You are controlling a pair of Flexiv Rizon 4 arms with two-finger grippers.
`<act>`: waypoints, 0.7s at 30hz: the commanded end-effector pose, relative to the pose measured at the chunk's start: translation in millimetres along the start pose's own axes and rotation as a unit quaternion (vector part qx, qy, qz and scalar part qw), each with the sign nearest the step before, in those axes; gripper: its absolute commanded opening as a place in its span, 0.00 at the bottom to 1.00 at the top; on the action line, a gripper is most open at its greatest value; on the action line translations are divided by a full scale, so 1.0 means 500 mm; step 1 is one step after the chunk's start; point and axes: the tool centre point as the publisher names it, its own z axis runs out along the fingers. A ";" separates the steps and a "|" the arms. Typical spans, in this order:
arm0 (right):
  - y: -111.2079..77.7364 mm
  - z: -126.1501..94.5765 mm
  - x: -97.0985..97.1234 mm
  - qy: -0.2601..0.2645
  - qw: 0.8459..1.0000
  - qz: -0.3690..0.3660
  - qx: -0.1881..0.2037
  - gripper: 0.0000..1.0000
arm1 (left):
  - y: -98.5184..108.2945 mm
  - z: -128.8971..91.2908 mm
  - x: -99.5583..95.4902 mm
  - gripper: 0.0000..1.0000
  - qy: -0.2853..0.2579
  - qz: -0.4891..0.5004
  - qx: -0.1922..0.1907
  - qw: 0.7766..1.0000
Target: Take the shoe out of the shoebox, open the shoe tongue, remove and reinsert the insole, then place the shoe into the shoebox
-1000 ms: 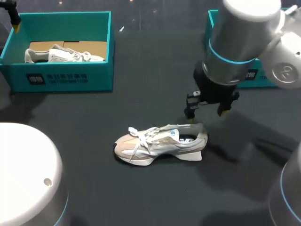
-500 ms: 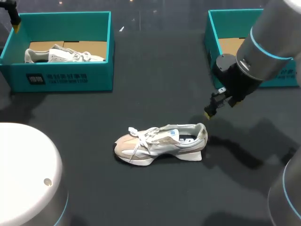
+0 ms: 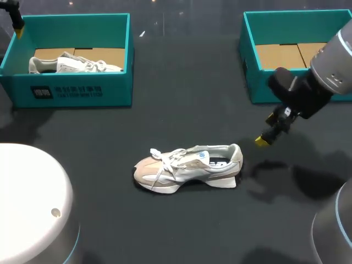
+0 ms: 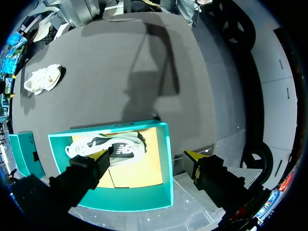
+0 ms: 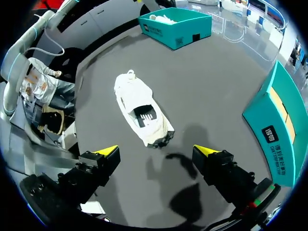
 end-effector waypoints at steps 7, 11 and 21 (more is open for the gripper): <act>-0.063 0.030 -0.038 0.051 0.953 -0.155 -0.256 1.00 | -0.002 -0.001 0.001 1.00 0.001 0.000 -0.001 1.000; -0.063 0.030 -0.038 0.051 0.953 -0.155 -0.256 1.00 | -0.002 -0.001 0.001 1.00 0.001 0.000 -0.001 1.000; -0.075 0.052 -0.049 0.058 0.945 -0.166 -0.277 1.00 | -0.002 -0.001 0.001 1.00 0.001 0.000 -0.001 1.000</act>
